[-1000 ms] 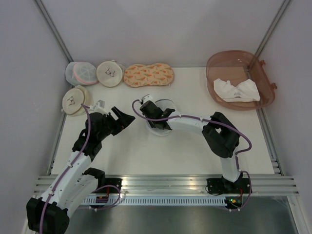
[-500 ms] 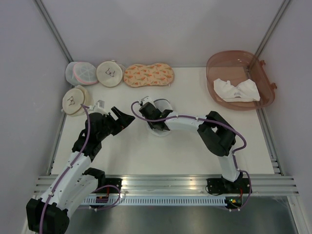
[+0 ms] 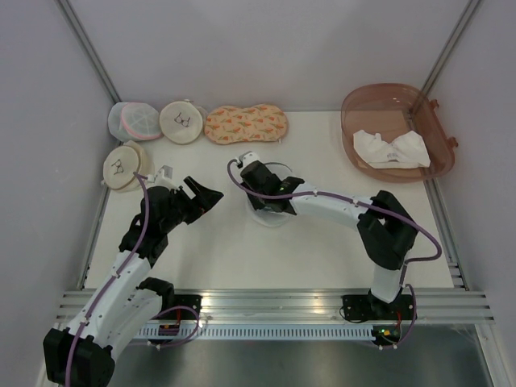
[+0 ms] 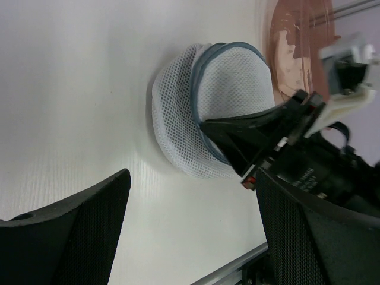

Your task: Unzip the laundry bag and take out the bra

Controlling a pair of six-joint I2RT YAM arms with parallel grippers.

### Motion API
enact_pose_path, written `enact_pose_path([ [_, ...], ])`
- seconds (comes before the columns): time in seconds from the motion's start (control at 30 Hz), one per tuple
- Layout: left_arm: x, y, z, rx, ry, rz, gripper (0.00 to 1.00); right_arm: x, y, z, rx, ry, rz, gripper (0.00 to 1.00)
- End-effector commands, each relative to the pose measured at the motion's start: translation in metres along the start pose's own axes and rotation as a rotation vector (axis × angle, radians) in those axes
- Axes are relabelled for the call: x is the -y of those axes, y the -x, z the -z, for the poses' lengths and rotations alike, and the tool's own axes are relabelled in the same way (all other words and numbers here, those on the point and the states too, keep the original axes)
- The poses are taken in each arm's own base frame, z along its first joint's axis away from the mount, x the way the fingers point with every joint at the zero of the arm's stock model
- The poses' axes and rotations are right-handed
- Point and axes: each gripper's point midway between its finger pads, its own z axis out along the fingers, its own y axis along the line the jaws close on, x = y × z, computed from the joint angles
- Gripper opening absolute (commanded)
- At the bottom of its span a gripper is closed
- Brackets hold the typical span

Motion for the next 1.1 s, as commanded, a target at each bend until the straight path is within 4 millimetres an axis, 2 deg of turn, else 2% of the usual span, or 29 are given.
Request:
enact_pose_path([
  [0.0,0.007,0.006,0.000,0.022,-0.021,0.019,0.89,-0.007,0.033,0.039,0.095,0.087,-0.034,0.01],
  [0.13,0.007,0.006,-0.002,0.018,-0.024,0.025,0.89,-0.007,0.042,0.060,0.128,0.121,-0.042,0.00],
  [0.3,0.013,0.007,-0.006,0.019,-0.054,0.039,0.89,-0.005,0.043,0.077,0.152,0.141,-0.059,0.00],
  [0.43,0.020,0.009,-0.015,0.018,-0.098,0.046,0.89,0.010,0.047,0.092,0.194,0.103,-0.096,0.00],
  [0.47,0.016,0.005,-0.020,-0.002,-0.081,0.054,0.89,0.012,0.048,0.093,0.198,0.097,-0.098,0.00],
  [0.53,0.023,0.009,-0.025,0.007,-0.113,0.059,0.88,0.015,0.041,0.088,0.179,0.076,-0.088,0.01],
  [0.57,0.021,0.007,-0.029,-0.006,-0.104,0.065,0.88,0.014,0.040,0.085,0.170,0.078,-0.082,0.00],
  [0.6,0.023,0.008,-0.030,-0.010,-0.109,0.069,0.88,0.012,0.034,0.077,0.146,0.077,-0.075,0.01],
  [0.7,0.024,0.009,-0.030,-0.007,-0.112,0.077,0.88,0.002,0.027,0.057,0.113,0.106,-0.060,0.21],
  [0.73,0.025,0.010,-0.030,-0.002,-0.112,0.077,0.88,0.000,0.025,0.052,0.099,0.109,-0.058,0.33],
  [0.8,0.023,0.012,-0.026,0.019,-0.108,0.078,0.88,-0.005,0.020,0.037,0.068,0.118,-0.053,0.43],
  [1.07,0.021,0.016,-0.017,0.054,-0.093,0.071,0.88,-0.019,0.006,0.011,0.015,0.064,0.037,0.47],
])
